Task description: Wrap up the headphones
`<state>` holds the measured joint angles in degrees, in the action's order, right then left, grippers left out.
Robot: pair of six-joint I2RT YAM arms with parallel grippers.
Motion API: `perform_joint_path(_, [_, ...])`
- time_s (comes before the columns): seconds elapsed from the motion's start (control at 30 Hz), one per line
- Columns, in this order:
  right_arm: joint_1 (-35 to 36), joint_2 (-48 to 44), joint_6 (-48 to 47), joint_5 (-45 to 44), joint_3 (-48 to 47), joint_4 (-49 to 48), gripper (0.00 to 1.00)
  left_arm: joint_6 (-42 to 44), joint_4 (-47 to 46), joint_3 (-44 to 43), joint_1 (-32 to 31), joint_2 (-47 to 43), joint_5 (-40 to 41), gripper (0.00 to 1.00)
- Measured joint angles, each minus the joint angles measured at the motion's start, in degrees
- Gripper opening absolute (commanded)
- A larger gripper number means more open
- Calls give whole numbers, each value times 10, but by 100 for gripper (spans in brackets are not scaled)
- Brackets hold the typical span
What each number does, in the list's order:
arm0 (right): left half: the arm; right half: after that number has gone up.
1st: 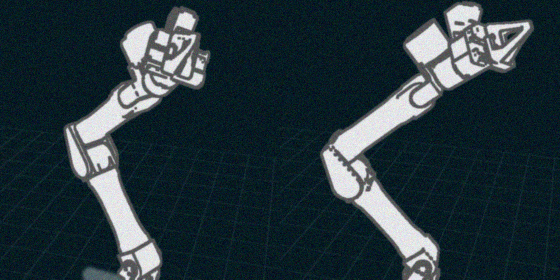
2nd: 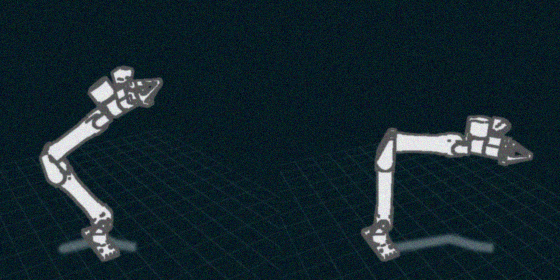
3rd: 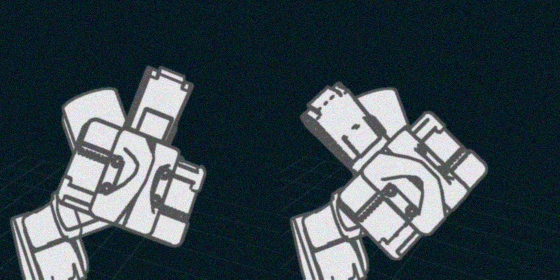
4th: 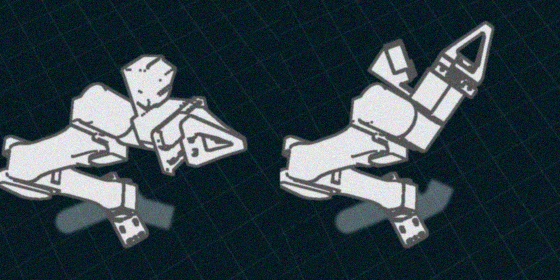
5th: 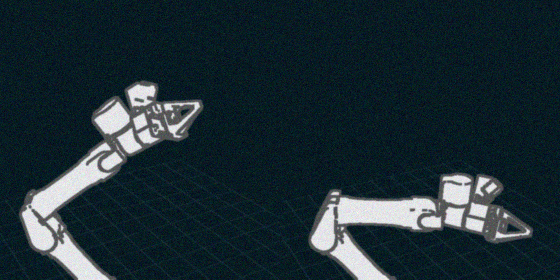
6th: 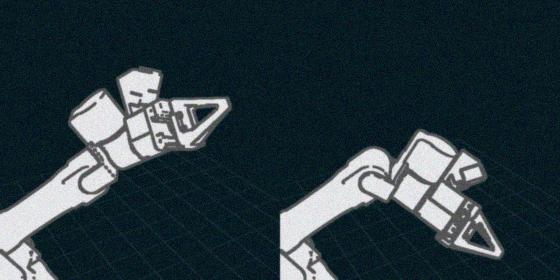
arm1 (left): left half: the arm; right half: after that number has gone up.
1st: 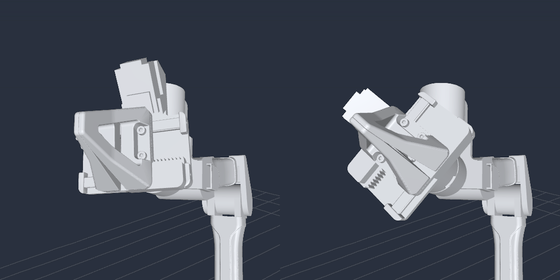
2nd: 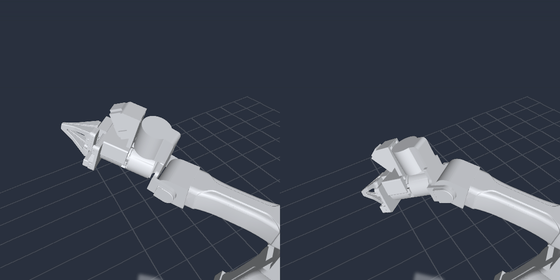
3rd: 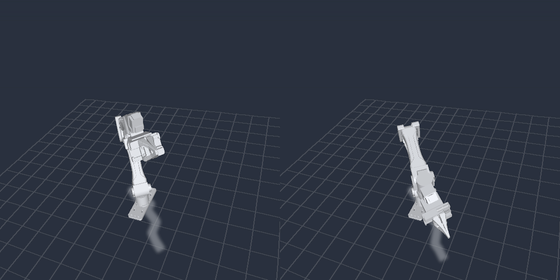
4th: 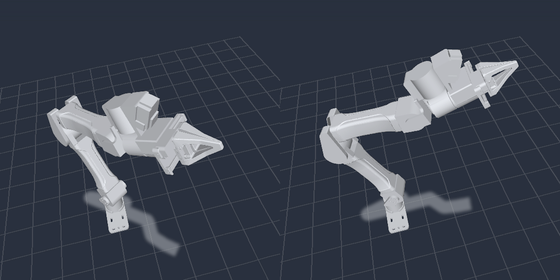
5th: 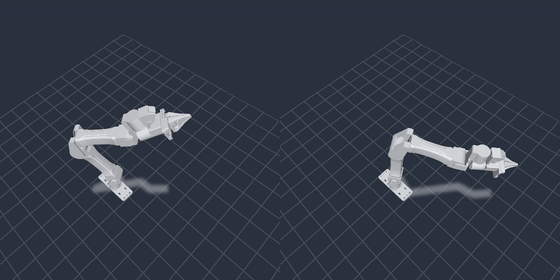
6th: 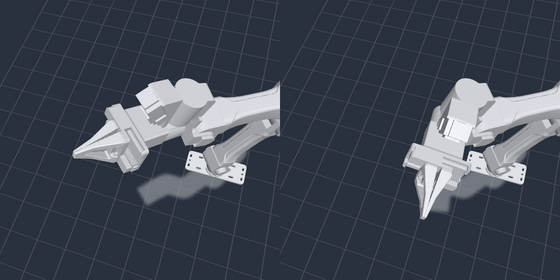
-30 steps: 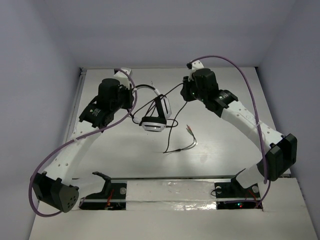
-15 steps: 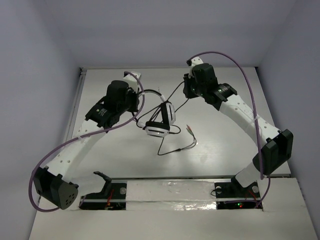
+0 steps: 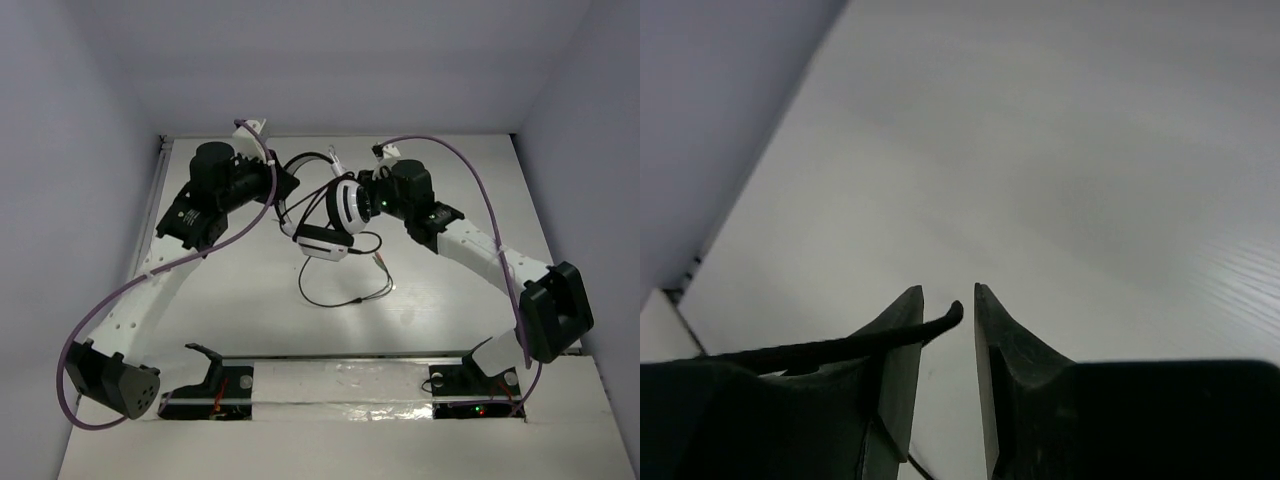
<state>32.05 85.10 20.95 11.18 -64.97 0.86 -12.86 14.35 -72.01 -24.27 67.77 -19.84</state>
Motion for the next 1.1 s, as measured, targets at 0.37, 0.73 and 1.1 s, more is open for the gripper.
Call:
perform_joint_path(0.37, [10, 94, 118, 119, 37, -281, 40, -106, -56, -79, 30, 7, -31, 0])
perform_joint_path(0.73, [97, 209, 149, 129, 37, -352, 38, -139, -32, -139, 43, 38, 23, 0])
perform_joint_path(1.1, [146, 295, 173, 137, 44, -428, 37, -170, -23, -200, 49, 45, 69, 0])
